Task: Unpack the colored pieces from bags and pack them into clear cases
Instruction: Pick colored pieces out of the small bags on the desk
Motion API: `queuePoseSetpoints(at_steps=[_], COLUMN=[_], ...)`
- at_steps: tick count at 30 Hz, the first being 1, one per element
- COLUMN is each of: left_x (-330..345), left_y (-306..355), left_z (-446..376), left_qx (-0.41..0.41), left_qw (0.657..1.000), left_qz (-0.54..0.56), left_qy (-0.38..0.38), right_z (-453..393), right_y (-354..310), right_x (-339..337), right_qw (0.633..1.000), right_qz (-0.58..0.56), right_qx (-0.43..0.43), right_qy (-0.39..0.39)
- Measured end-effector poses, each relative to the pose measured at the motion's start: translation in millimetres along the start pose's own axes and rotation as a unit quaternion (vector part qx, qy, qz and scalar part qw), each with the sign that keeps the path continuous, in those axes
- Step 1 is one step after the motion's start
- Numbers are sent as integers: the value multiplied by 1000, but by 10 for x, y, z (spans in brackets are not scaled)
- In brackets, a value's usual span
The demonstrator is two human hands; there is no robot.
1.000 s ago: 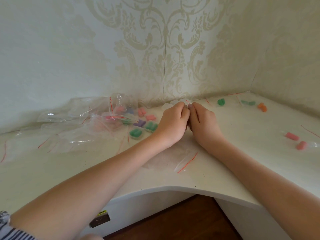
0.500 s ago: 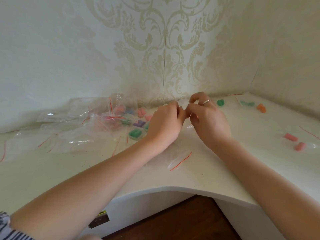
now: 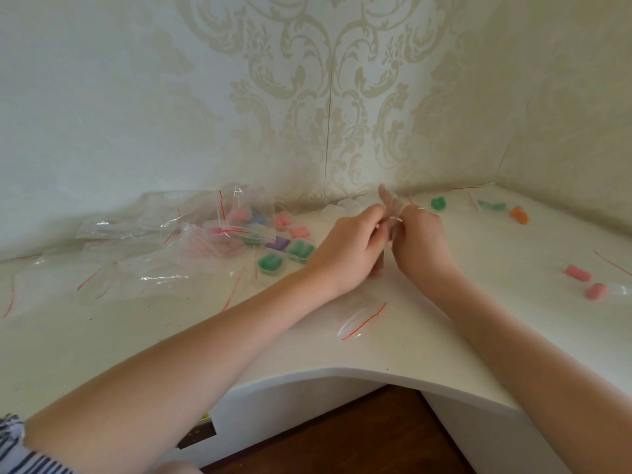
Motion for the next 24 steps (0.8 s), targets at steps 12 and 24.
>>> queuePoseSetpoints(at_steps=[12, 24], left_x=[-15, -10], left_y=[-470, -464], left_z=[-101, -94], left_qx=[-259, -275], left_qw=[901, 907], left_qz=[348, 317], left_qy=[4, 18], right_z=[21, -11], right_y=[22, 124], right_x=[42, -14], right_qw=[961, 964], right_qz=[-263, -247], right_qx=[76, 94], right_qy=[-34, 19])
Point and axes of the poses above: each hand's wrist, its own z-axis away from the middle knuckle, its own x-axis out of the palm, y = z × x, the point moved 6 cm from there along -z, towards the middle knuckle, and after that the axes turned 8 degrees about -x, right-handed, at the moved point
